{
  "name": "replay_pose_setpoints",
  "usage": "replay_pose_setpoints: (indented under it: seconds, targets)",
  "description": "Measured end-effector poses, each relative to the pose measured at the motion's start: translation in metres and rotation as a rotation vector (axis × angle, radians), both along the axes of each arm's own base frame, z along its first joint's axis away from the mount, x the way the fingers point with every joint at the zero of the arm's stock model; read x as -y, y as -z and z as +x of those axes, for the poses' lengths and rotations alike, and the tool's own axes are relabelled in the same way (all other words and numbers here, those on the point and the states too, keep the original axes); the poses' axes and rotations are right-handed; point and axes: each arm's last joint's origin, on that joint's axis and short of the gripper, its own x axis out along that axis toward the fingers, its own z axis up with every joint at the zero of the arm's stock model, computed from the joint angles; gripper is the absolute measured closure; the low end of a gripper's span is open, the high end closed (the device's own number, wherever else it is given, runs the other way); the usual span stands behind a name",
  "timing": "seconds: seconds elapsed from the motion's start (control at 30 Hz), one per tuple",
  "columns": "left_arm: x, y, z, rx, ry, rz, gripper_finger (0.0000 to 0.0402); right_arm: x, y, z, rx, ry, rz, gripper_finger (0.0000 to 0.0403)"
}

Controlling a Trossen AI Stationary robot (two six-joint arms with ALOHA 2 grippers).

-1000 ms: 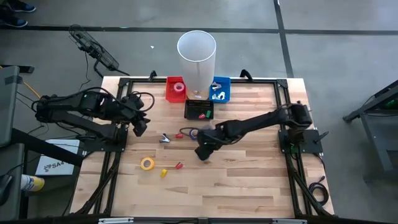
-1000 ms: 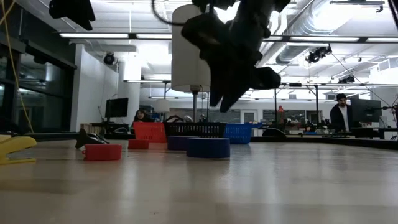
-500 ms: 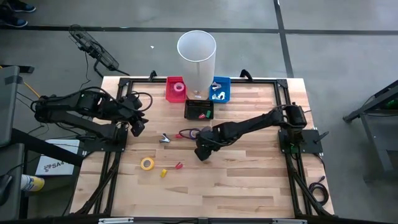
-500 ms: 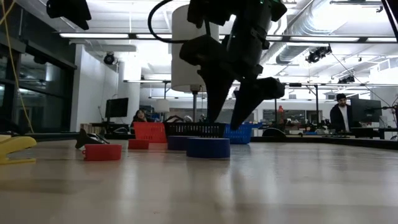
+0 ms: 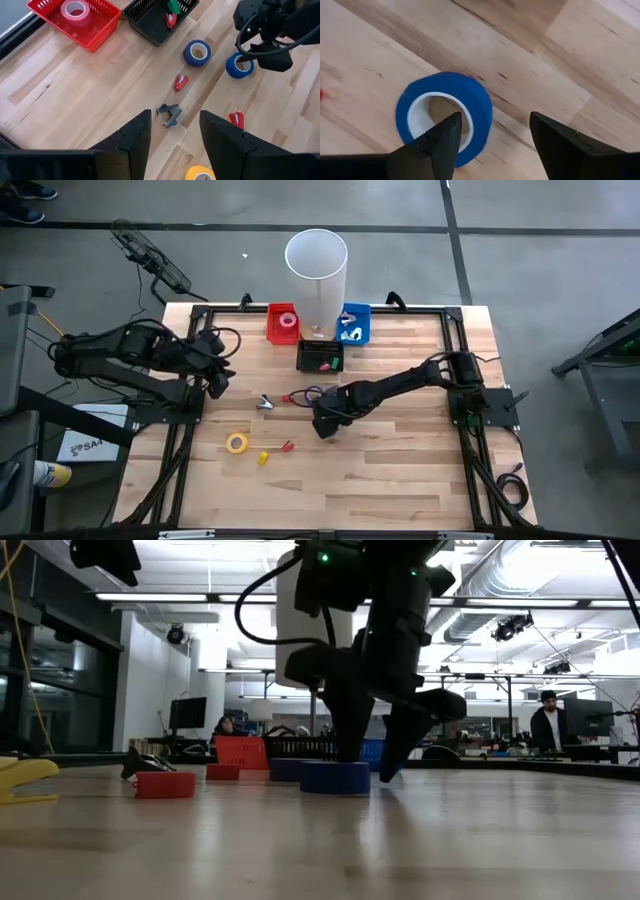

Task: Pick and place Stapler, Stapler remover, tape
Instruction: Put the blue tape into the red bin

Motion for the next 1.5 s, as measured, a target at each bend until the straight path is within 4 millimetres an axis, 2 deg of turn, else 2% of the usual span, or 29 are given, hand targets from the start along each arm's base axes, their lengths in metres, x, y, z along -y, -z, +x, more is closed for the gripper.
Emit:
replay_pose_setpoints:
  seconds: [0.13, 0.33, 0.8, 1.07, 1.27, 1.5]
  targets:
    - [0.0, -0.001, -0.003, 0.012, -0.001, -0.002, 0.0236, 0.001, 0.001, -0.004, -0.04, 0.016, -0.001, 0.0181]
    - [-0.001, -0.002, -0.005, 0.02, -0.001, -0.002, 0.0236, 0.001, 0.001, -0.005, -0.055, 0.014, 0.001, 0.022]
    - [-0.001, -0.002, -0.006, 0.023, 0.003, 0.003, 0.0236, 0.0, 0.001, -0.006, -0.066, -0.018, 0.027, 0.0373]
    - [-0.001, -0.002, -0.006, 0.019, 0.015, 0.014, 0.0236, 0.0, -0.005, -0.006, -0.039, -0.019, 0.016, 0.0373]
    - [-0.001, -0.003, -0.005, 0.028, 0.014, 0.017, 0.0236, 0.002, -0.029, -0.008, 0.047, -0.049, -0.038, 0.0373]
    - [0.0, -0.007, 0.0, 0.097, 0.015, 0.015, 0.0236, 0.007, -0.067, -0.009, 0.225, -0.121, -0.15, 0.0373]
